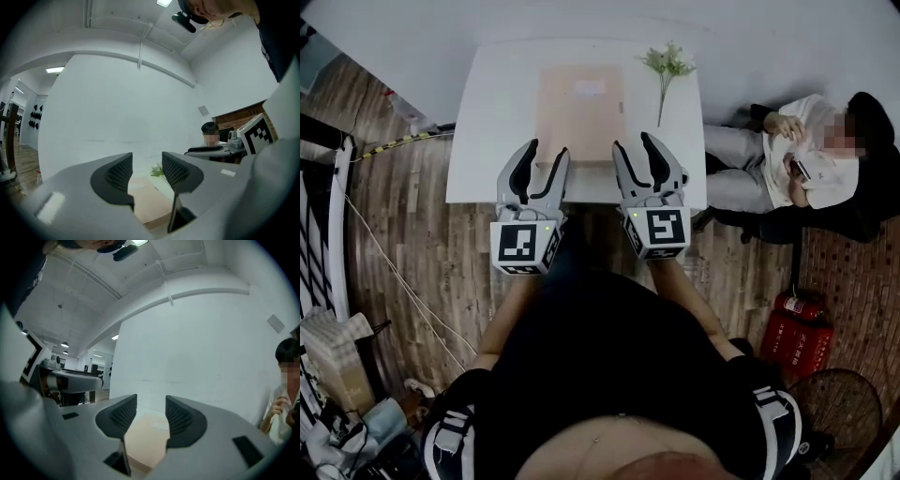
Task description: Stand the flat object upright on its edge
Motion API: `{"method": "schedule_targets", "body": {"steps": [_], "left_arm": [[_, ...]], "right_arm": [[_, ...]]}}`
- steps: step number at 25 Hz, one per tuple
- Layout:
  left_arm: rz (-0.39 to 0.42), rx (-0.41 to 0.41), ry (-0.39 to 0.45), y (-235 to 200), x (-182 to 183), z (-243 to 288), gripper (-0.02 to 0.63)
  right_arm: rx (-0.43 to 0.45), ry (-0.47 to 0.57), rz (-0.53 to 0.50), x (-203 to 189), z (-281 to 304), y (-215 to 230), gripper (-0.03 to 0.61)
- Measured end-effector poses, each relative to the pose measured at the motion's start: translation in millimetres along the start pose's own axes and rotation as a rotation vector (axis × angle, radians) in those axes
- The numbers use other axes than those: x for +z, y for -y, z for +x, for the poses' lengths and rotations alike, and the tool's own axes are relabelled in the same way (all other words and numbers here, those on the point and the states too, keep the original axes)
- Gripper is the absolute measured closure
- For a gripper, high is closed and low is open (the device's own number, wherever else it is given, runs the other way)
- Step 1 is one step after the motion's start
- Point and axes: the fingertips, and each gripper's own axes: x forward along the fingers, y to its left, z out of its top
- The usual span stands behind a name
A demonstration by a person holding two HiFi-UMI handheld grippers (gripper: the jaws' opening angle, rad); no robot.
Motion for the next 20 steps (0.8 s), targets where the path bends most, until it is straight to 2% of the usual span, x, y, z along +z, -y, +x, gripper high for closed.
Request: {"method": "schedule_targets", "body": {"steps": [7,12,20], "left_arm": [[0.002,0.008,0.004,-30.4,-3.2,35.1,0.413],[0.016,-0.028,-0.031,-52.9,-12.4,74.1,0.413],[-0.024,-0.045,-0.081,-89.8,-31.5,119.7,0.413]], "right_arm": [[-0.001,-0.005,-0.02,0.0,46.9,8.2,0.414],[-0.013,-0.02,-0.023,-2.8,85.9,22.3,0.414],[-0.025,-0.065,-0.01,-16.8,139.7,34.3,0.414]]}}
